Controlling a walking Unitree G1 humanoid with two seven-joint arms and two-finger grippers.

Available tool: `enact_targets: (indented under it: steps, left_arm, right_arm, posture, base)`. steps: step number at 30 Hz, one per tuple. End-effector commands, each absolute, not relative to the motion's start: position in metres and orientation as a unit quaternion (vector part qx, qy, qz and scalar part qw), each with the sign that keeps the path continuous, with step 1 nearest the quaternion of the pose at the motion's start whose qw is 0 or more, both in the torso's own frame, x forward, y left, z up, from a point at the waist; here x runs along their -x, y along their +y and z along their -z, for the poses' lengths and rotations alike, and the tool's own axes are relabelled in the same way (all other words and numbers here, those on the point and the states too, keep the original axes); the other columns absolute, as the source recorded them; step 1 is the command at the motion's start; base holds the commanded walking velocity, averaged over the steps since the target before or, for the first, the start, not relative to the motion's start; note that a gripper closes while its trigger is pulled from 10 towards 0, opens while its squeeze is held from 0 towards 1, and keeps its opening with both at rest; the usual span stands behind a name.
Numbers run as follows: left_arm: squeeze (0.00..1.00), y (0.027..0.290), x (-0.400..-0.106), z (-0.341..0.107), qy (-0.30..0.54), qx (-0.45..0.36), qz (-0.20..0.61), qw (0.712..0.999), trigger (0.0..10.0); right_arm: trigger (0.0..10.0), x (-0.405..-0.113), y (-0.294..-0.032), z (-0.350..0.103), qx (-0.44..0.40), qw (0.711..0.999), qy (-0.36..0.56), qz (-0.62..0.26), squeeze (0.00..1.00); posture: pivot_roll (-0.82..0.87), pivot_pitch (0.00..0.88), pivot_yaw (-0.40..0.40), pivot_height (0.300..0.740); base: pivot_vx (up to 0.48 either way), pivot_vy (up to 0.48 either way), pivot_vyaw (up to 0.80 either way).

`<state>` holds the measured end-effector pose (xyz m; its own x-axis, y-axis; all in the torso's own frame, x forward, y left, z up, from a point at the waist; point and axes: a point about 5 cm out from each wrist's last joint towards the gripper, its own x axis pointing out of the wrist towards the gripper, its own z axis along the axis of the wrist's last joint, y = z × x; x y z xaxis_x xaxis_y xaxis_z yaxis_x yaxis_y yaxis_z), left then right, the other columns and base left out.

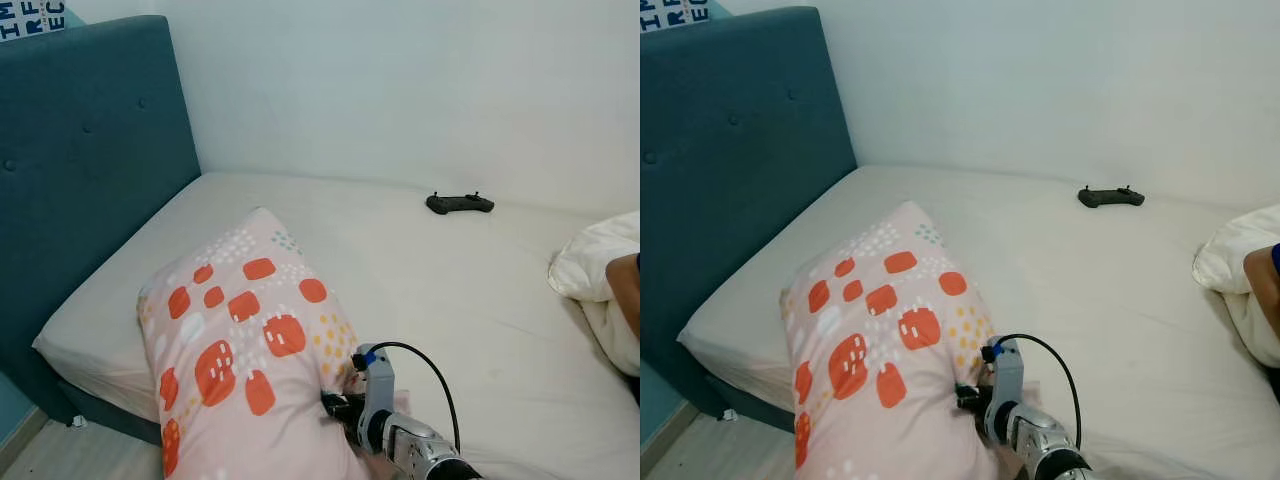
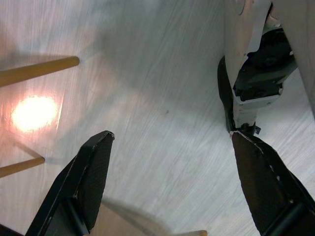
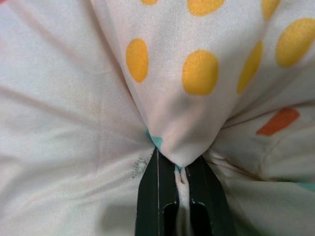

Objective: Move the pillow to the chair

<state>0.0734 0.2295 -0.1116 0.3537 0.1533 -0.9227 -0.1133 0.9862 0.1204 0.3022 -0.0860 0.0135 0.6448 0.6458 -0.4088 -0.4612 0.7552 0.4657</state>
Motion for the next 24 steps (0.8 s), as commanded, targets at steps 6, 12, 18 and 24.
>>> enact_targets:
  steps: [6, 12, 18, 24]
  left_arm:
    - [0.0, 0.222, -0.082, 0.112, 0.555, -0.011, -0.07, 0.828, 10.0]
    - [0.0, 0.221, -0.085, 0.111, 0.553, -0.01, -0.071, 0.83, 10.0]
    - [0.0, 0.227, -0.094, 0.108, 0.535, 0.008, -0.108, 0.838, 10.0]
    - [0.0, 0.238, -0.118, 0.099, 0.503, 0.009, -0.13, 0.854, 10.0]
  right_arm:
    - [0.0, -0.31, -0.054, -0.036, -0.205, 0.878, 0.228, -0.369, 0.0]
    - [0.0, -0.328, -0.053, -0.065, -0.256, 0.871, 0.162, -0.388, 0.0]
    - [0.0, -0.35, -0.062, -0.103, -0.309, 0.861, 0.08, -0.395, 0.0]
    - [0.0, -0.356, -0.061, -0.119, -0.301, 0.857, 0.055, -0.414, 0.0]
  posture:
    - [0.14, 0.134, -0.032, 0.531]
    - [0.14, 0.114, -0.042, 0.536]
    - [0.13, 0.094, -0.053, 0.556]
    - [0.13, 0.07, -0.069, 0.581]
  base:
    - [0.0, 0.0, 0.0]
    - [0.0, 0.0, 0.0]
    - [0.0, 0.0, 0.0]
    - [0.0, 0.0, 0.0]
